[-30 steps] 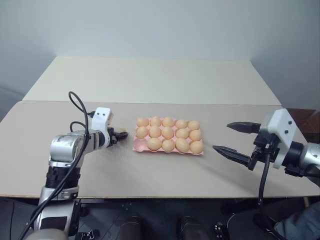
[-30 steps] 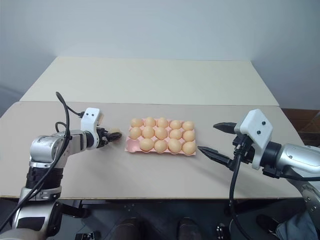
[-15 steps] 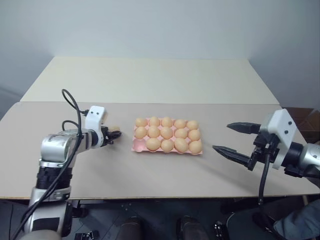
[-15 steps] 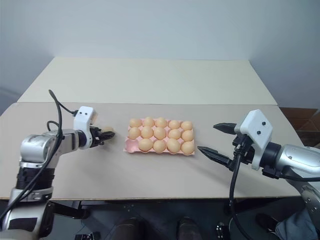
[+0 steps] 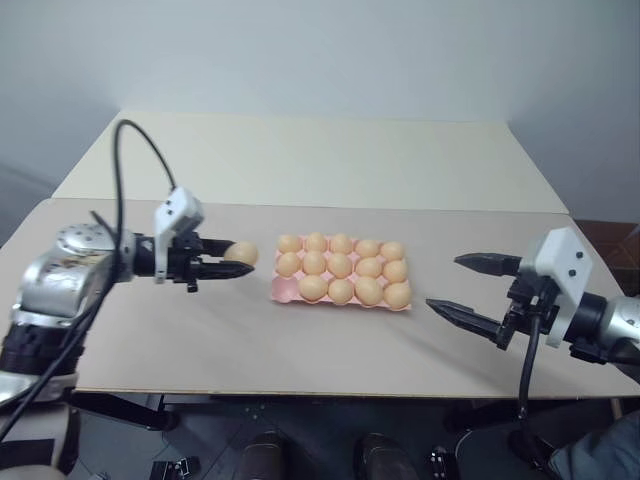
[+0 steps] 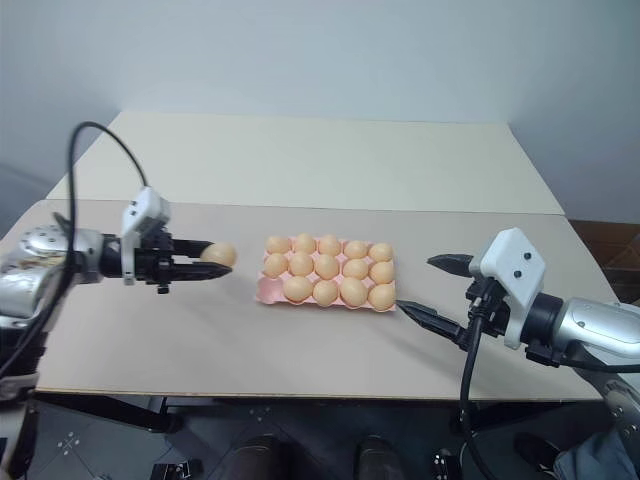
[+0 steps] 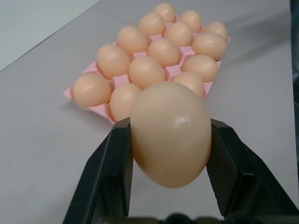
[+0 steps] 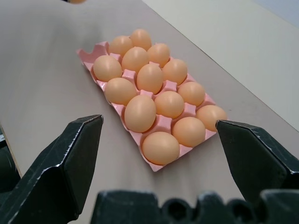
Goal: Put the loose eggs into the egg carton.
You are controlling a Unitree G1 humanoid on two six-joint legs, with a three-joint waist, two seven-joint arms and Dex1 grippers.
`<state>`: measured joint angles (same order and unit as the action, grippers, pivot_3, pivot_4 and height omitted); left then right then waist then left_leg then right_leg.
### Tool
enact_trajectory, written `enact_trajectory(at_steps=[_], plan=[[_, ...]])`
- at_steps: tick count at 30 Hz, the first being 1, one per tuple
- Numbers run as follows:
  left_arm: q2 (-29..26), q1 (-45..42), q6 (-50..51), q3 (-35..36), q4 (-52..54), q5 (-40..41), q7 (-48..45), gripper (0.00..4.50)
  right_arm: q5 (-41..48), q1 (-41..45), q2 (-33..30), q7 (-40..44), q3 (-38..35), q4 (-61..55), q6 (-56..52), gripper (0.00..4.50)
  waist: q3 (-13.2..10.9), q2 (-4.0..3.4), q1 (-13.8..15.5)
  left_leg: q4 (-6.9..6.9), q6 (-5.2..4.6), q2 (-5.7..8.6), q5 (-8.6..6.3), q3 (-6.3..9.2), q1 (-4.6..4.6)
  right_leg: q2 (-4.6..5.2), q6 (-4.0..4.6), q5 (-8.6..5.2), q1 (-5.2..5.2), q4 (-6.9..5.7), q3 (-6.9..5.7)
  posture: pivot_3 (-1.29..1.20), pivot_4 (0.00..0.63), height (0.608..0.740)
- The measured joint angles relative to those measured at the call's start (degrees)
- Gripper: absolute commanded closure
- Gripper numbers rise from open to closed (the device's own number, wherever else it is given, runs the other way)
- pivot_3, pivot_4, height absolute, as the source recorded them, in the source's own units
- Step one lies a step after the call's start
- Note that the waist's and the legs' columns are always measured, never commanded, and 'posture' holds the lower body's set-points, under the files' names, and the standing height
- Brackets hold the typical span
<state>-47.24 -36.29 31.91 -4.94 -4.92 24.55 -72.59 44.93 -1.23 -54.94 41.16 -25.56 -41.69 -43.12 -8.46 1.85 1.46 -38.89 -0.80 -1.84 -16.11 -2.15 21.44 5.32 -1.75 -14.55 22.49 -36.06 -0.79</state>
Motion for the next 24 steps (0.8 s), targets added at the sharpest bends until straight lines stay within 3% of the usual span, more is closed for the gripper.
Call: enact_trajectory(at_steps=[5, 12, 15, 20, 24], plan=[[4.0, -4.6, -6.7, -5.9, -6.7, -5.5, -3.3, 2.30, 1.1, -0.8, 0.0, 0.0, -1.3, -0.6, -0.1, 0.00, 0.0, 0.01, -0.6, -0.01, -0.02, -0.01, -0.01, 0.05, 0.02, -0.02, -0.01, 0.00, 0.03, -0.01, 0.03, 0.00, 0.150, 0.740], [6.1, -6.6, -6.7, -9.2, -9.9, -8.8, -5.4, 2.30, 1.4, -1.9, -0.1, -0.5, -2.6, -1.5, -0.9, 0.00, 0.0, 0.00, -0.9, -0.02, -0.03, -0.04, -0.01, 0.12, 0.00, -0.05, -0.02, 0.00, 0.03, -0.05, 0.04, 0.00, 0.150, 0.740], [6.1, -6.2, -7.1, -10.7, -9.8, -11.2, -5.6, 1.66, 1.5, -2.1, -0.1, -0.7, -3.1, -2.0, -0.9, 0.00, 0.0, 0.00, -0.8, -0.03, -0.03, -0.04, -0.01, 0.12, 0.00, -0.03, -0.03, 0.01, 0.02, -0.04, 0.05, 0.00, 0.150, 0.740], [7.2, -5.5, -6.7, -11.6, -9.8, -13.3, -3.9, 0.07, 1.6, -2.1, -0.1, -1.1, -3.3, -2.3, -1.0, 0.00, 0.0, 0.00, -0.8, -0.04, -0.03, -0.04, -0.01, 0.13, 0.01, -0.03, -0.03, 0.01, 0.03, -0.04, 0.03, 0.00, 0.150, 0.740], [7.1, -5.5, -5.5, -9.5, -9.3, -13.0, -2.9, 0.03, 2.7, -1.7, -0.1, -1.7, -3.4, -2.3, -1.0, 0.00, 0.0, 0.00, -0.8, -0.04, -0.03, -0.05, -0.01, 0.14, 0.01, -0.04, -0.04, 0.01, 0.03, -0.04, 0.03, 0.00, 0.150, 0.740]])
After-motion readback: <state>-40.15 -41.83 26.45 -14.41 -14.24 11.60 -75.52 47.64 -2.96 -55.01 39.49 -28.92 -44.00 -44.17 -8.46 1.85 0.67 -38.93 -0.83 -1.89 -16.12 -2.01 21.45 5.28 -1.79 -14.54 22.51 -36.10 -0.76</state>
